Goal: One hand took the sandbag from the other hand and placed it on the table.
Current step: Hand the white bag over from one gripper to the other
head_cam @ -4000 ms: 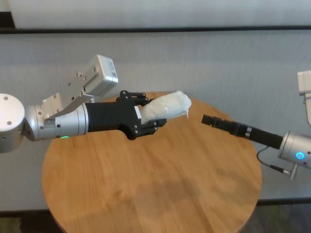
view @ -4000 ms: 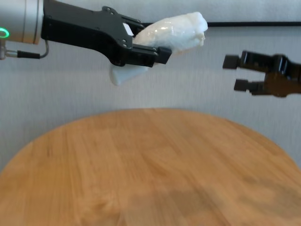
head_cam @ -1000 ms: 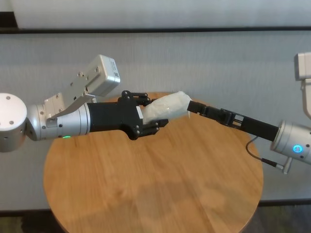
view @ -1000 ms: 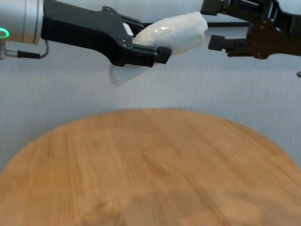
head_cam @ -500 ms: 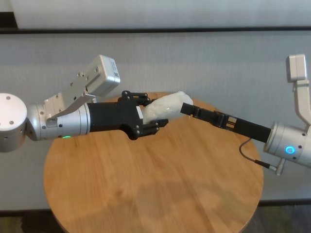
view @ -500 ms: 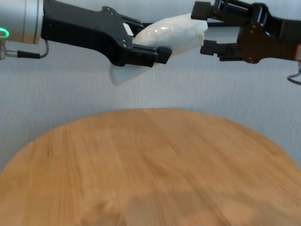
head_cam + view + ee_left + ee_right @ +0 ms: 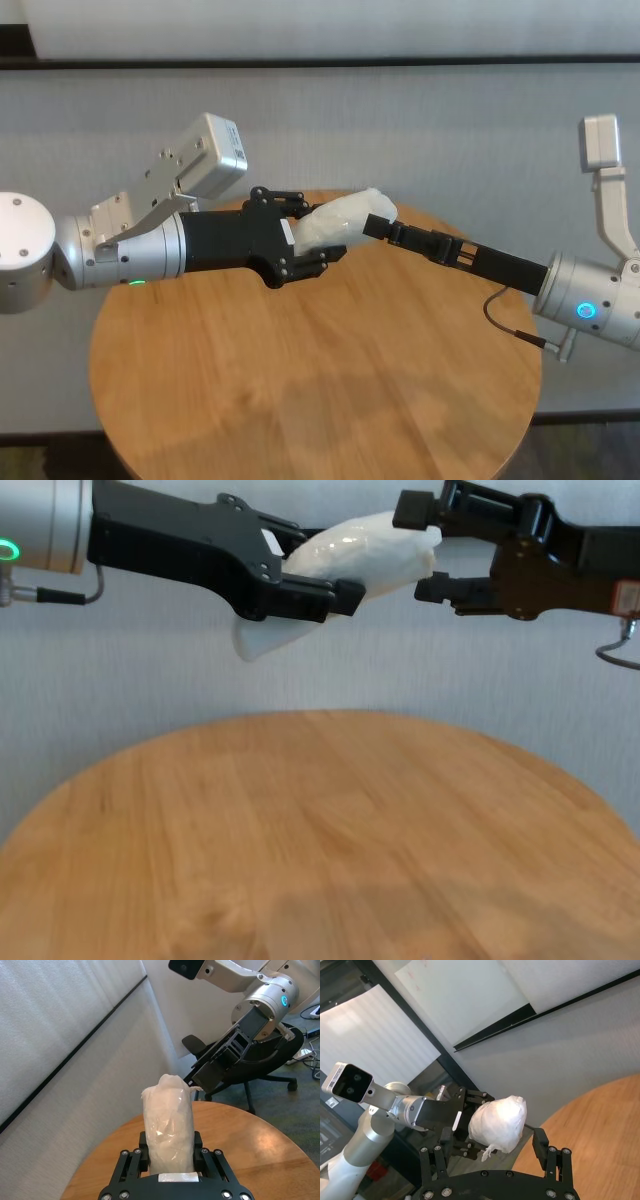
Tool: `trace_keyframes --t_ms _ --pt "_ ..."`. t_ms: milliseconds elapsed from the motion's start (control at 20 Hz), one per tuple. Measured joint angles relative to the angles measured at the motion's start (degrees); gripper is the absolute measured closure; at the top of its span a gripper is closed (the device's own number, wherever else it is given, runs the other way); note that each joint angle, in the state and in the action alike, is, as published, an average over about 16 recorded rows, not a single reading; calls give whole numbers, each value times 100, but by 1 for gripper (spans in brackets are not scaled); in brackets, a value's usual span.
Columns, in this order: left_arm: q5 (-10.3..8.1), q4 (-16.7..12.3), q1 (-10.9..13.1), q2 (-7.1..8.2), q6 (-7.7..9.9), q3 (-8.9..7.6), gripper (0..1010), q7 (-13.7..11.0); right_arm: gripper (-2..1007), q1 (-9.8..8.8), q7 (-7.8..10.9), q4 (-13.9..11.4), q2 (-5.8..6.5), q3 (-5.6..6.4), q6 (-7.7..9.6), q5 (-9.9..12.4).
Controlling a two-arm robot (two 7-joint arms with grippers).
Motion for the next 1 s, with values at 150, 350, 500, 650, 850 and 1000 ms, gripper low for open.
trace_keyframes --t_ms 150,350,500,650,850,1000 --pt "0 0 0 0 0 0 495 0 4 30 -1 25 -16 -41 -28 21" --pt "0 0 0 0 0 0 495 0 4 69 -4 49 -34 -94 -65 55" --pt "0 0 0 0 0 0 495 0 4 98 -13 60 -47 -133 -86 86" --pt "0 0 0 0 0 0 495 0 4 125 -27 64 -58 -172 -105 117" --pt "0 0 0 0 0 0 495 0 4 162 -64 72 -71 -223 -128 155" --pt "0 0 0 0 0 0 495 0 4 185 -96 84 -78 -264 -143 177"
